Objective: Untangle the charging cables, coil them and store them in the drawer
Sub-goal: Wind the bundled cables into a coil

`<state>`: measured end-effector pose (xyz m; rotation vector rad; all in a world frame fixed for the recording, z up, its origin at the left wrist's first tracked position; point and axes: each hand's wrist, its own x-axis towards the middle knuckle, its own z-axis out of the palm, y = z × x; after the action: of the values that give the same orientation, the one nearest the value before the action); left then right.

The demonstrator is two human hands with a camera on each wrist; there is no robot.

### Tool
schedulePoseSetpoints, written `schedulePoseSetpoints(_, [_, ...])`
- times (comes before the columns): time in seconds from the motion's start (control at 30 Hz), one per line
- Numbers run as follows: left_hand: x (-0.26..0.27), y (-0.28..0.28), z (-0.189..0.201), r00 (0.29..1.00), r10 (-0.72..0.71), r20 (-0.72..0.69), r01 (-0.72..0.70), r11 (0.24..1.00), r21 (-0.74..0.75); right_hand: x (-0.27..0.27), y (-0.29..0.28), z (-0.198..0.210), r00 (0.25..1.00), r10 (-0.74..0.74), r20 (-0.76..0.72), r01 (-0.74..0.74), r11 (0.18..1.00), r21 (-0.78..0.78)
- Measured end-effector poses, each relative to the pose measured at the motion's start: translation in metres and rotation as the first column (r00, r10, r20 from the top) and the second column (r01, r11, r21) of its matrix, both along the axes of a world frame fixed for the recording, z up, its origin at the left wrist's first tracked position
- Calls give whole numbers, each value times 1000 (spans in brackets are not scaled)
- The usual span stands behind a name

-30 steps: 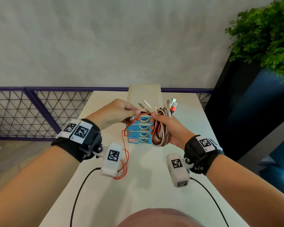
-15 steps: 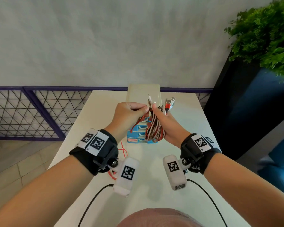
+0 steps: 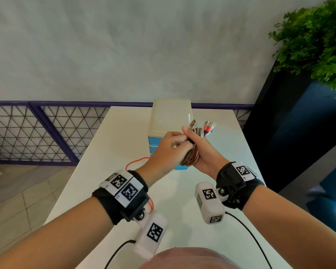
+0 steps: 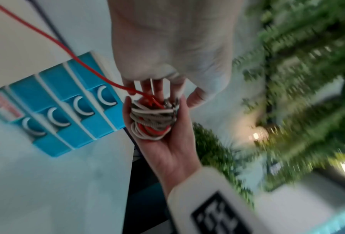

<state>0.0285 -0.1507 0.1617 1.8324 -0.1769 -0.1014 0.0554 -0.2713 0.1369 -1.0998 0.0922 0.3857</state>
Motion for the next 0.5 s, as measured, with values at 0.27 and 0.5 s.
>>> schedulePoseSetpoints(0.27, [19,20,-15,982,40,-183,-59,994,-96,-2,-6,2,998,15,63,-5,990,-144])
schedulePoseSetpoints(0.5, [6,48,-24,843,-394,-367,446,893,67,8,-22,12,994,-102,47,102,995,0])
